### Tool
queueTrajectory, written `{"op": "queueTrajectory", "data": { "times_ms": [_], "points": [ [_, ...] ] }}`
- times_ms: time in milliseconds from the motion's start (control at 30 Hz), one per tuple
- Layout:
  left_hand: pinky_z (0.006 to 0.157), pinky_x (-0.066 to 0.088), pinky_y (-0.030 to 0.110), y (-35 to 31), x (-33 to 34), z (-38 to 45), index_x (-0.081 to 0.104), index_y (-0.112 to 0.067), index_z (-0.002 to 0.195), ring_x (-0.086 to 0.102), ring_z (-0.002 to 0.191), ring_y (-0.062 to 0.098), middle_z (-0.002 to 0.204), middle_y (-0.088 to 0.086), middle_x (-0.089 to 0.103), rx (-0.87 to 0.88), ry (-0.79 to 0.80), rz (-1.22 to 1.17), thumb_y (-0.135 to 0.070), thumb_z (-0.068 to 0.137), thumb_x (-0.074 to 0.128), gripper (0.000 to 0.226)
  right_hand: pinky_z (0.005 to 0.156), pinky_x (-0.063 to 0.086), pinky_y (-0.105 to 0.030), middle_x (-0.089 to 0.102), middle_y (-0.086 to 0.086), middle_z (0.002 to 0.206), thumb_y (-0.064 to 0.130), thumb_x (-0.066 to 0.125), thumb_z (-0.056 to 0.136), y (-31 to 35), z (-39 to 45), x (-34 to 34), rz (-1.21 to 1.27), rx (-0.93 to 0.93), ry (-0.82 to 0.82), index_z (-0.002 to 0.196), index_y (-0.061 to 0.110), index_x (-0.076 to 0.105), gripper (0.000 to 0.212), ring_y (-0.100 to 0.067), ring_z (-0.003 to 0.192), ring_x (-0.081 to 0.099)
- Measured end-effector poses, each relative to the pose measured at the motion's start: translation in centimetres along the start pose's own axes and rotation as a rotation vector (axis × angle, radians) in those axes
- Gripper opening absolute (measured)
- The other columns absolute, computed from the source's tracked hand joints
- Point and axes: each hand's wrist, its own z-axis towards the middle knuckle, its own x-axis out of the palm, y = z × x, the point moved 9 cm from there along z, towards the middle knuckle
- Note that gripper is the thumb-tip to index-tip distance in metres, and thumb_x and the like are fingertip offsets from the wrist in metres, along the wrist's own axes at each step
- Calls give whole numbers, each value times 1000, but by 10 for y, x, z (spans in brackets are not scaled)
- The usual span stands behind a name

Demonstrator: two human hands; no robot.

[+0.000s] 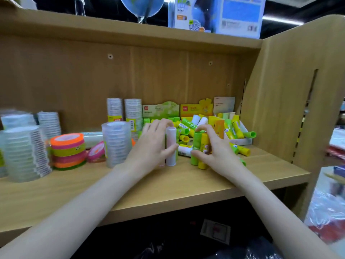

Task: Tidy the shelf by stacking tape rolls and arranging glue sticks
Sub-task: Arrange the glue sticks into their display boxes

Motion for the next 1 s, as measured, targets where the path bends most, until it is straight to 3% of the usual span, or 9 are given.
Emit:
{"op": "queueTrajectory", "data": {
  "times_ms": [67,133,167,233,333,567,733,900,1000],
  "points": [
    [88,29,26,3,0,1,50,-7,115,46,104,29,114,8,54,5,-11,-20,-28,80,70,46,81,38,-31,43,8,57,19,68,82,-1,1,2,56,7,11,115,23,41,42,-4,52,48],
    [87,29,25,8,0,1,50,-7,113,47,103,29,111,8,54,-5,-18,-27,-30,79,71,45,58,51,-34,46,3,61,19,68,83,-6,2,-3,148,42,-7,112,25,38,42,-7,46,50],
    [87,28,25,10,1,1,51,-8,112,47,102,29,110,7,54,-8,-17,-23,-34,79,69,46,47,50,-29,46,0,64,18,68,83,-10,3,-9,188,60,-36,112,27,37,43,-11,43,52],
    [86,29,24,10,1,1,51,-9,111,48,100,28,109,6,55,5,-22,8,-48,77,57,52,40,47,-22,45,-5,69,17,68,83,-18,5,-32,222,89,-130,111,29,36,44,-17,44,54],
    [87,30,26,6,-1,-1,52,-10,113,47,100,27,110,5,55,22,-36,48,-56,74,42,61,42,45,-16,51,-6,72,16,66,84,-25,9,-71,108,83,-204,108,27,36,40,-19,47,57],
    [78,42,39,1,-4,-2,53,-14,110,48,97,27,108,6,57,43,-99,150,-55,74,43,56,54,42,-32,52,-6,66,27,66,84,-64,-10,-84,-392,201,-17,119,25,37,45,-22,61,53],
    [85,31,36,-10,-13,-4,42,-23,113,39,104,22,114,7,55,82,-184,227,-51,75,44,47,60,54,-31,56,-10,63,16,62,86,-70,-23,-70,-153,250,28,113,31,36,41,-24,57,64],
    [91,28,37,-38,-16,-9,46,-18,111,41,109,22,114,8,58,220,-240,292,-36,79,44,37,59,49,-31,47,-1,62,18,62,87,-46,-13,-44,-115,124,45,120,30,37,43,-19,55,59],
    [93,29,39,-40,-11,-12,46,-19,110,43,106,21,111,6,60,233,-233,316,-32,79,42,33,57,36,-17,53,-7,70,21,60,88,-36,-6,-28,-116,50,82,127,28,35,47,-6,57,44]
  ]
}}
